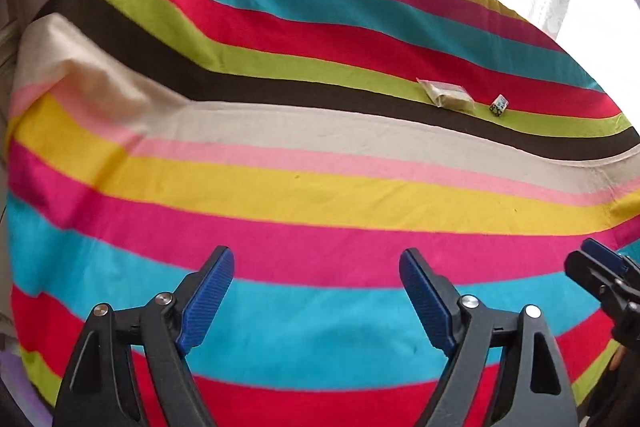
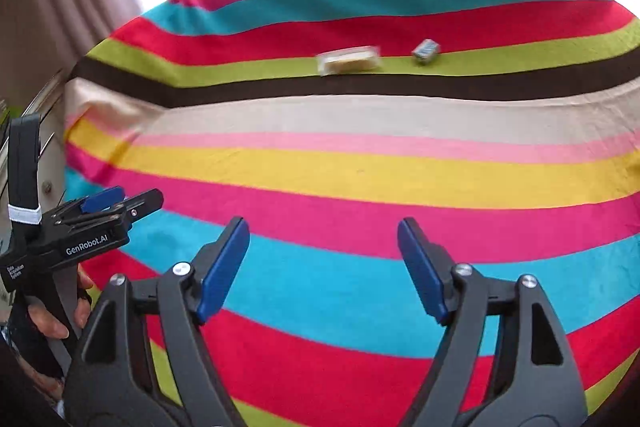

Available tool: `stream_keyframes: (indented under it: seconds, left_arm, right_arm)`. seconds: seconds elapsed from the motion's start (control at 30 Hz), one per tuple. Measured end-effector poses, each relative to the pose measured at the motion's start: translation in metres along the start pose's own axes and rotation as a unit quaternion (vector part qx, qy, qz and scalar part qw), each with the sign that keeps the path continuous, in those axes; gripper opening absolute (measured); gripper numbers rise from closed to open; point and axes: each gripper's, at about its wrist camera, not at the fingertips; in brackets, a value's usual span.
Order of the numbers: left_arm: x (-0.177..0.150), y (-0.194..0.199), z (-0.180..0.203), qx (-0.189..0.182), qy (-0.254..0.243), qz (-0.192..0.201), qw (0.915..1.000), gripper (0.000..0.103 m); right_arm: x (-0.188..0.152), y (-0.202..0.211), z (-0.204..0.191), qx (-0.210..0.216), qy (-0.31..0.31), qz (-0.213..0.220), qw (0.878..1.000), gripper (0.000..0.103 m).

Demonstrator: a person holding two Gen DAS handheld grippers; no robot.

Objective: Organize snacks
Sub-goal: 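Move both open tools back over the bed toward the last snacks, then grasp the small white-and-blue candy box with the right tool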

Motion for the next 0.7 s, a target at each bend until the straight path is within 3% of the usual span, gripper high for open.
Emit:
stream_keyframes:
  seconds: [0.2, 0.27, 0.33, 0.43, 0.7]
  left_arm:
    - [0.033, -0.053, 0.027, 0.029, -0.031, 0.011, 0.9991, 0.086]
    - [0.043, -0.061, 0.021, 0.013, -0.014, 0.009, 0.9998, 0.091]
    - [0.046, -0.067, 0.017, 0.016, -0.001, 0.003, 0.9999, 0.103]
    - [0.047, -0.069, 0.015, 0.041, 0.013, 0.000, 0.9991, 0.103]
    - [0.043, -0.066, 0.010, 0.047, 0.025, 0.004, 0.9986, 0.103]
  right_arm:
    - [0.031, -0.022, 0.067, -0.046, -0.073, 0.009, 0.996, 0.080]
    - [0.041, -0.033, 0.086, -0.054, -0.095, 0.005, 0.994, 0.080]
    - [0.053, -0.043, 0.098, -0.057, -0.112, 0.003, 0.992, 0.080]
    - [0.072, -0.059, 0.109, -0.056, -0.121, 0.010, 0.991, 0.080]
    - [0.139, -0.103, 0.100, -0.045, -0.141, 0.029, 0.989, 0.081]
Point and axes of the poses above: each gripper's, at about its wrist camera, not at the fingertips, and y roughly against the way its jaws point, z to its right, x to its top, and after that the axes turned 4 degrees about -z, right-handed
